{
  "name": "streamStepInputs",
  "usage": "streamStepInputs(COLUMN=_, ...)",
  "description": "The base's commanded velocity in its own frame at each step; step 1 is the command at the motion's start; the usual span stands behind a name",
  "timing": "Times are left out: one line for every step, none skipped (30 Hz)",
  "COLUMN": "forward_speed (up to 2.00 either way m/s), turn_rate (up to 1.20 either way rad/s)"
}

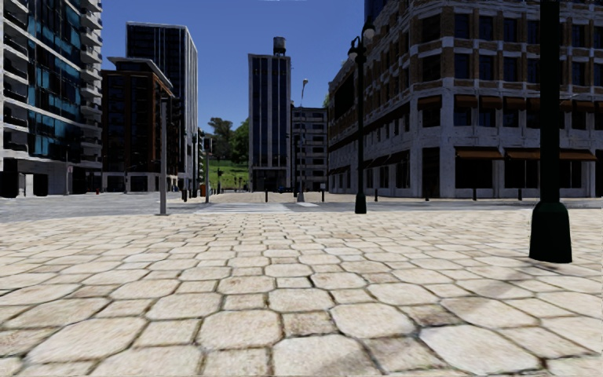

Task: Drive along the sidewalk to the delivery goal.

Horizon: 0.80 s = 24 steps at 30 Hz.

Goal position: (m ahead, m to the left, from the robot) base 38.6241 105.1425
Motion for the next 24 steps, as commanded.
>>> streamStepInputs(forward_speed=1.51, turn_rate=0.91)
streamStepInputs(forward_speed=1.5, turn_rate=0.89)
streamStepInputs(forward_speed=1.5, turn_rate=0.89)
streamStepInputs(forward_speed=1.5, turn_rate=0.75)
streamStepInputs(forward_speed=1.5, turn_rate=0.0)
streamStepInputs(forward_speed=1.5, turn_rate=0.0)
streamStepInputs(forward_speed=1.5, turn_rate=0.0)
streamStepInputs(forward_speed=1.5, turn_rate=0.0)
streamStepInputs(forward_speed=1.5, turn_rate=0.0)
streamStepInputs(forward_speed=1.5, turn_rate=0.0)
streamStepInputs(forward_speed=1.5, turn_rate=0.0)
streamStepInputs(forward_speed=1.5, turn_rate=0.0)
streamStepInputs(forward_speed=1.5, turn_rate=0.0)
streamStepInputs(forward_speed=1.65, turn_rate=0.0)
streamStepInputs(forward_speed=2.0, turn_rate=0.0)
streamStepInputs(forward_speed=2.0, turn_rate=0.0)
streamStepInputs(forward_speed=2.0, turn_rate=0.0)
streamStepInputs(forward_speed=2.0, turn_rate=0.0)
streamStepInputs(forward_speed=2.0, turn_rate=0.0)
streamStepInputs(forward_speed=2.0, turn_rate=0.0)
streamStepInputs(forward_speed=2.0, turn_rate=0.0)
streamStepInputs(forward_speed=2.0, turn_rate=0.0)
streamStepInputs(forward_speed=2.0, turn_rate=0.0)
streamStepInputs(forward_speed=2.0, turn_rate=0.0)
